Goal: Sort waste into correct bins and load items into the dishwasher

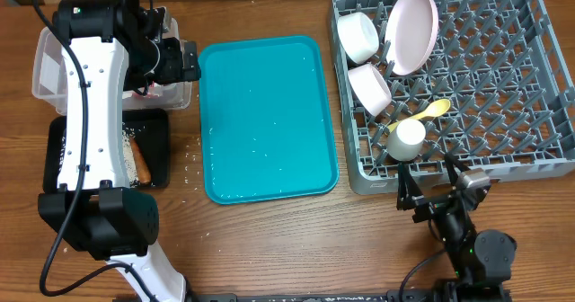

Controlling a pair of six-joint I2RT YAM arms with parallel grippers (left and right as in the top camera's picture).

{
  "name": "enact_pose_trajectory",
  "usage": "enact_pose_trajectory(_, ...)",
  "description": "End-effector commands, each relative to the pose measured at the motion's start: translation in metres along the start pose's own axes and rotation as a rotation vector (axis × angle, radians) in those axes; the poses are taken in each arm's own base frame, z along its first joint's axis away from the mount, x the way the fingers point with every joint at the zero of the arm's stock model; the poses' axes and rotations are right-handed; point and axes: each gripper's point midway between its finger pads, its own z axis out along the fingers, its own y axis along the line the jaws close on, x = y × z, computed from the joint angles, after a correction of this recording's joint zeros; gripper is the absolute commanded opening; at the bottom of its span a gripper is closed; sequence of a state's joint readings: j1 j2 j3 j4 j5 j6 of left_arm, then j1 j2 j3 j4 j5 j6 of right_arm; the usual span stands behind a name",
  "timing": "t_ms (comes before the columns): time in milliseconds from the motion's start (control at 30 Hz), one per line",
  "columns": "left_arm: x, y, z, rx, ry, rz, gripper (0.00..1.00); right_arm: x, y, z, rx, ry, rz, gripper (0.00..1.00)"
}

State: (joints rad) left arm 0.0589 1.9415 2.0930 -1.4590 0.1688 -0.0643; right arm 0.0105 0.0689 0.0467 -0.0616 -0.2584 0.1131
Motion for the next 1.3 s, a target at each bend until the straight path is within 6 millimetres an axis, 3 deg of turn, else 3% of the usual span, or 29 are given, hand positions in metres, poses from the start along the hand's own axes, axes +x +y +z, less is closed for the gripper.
enact_pose_trajectory(0, 0.000, -0.004, 0.000, 0.009, -0.002, 0.019, 1.00, 0.005, 0.003, -0.002, -0.014, -0.022, 0.015, 1.00)
enact_pose_trajectory(933, 0.000, -0.004, -0.002, 0.006, -0.006, 0.020, 1.00, 0.005, 0.002, -0.001, -0.002, -0.027, 0.011, 1.00)
enact_pose_trajectory(1067, -0.001, 0.000, -0.032, -0.071, -0.089, 0.043, 1.00, 0.004, 0.002, -0.001, -0.002, -0.027, 0.011, 1.00)
enact_pose_trajectory(1133, -0.004, -0.001, -0.060, -0.103, -0.188, 0.060, 1.00, 0.004, 0.002, -0.001, -0.002, -0.027, 0.011, 1.00)
enact_pose_trajectory(1267, -0.025, -0.030, -0.133, -0.062, -0.531, 0.136, 1.00, 0.005, 0.002, -0.001, -0.002, -0.027, 0.011, 1.00)
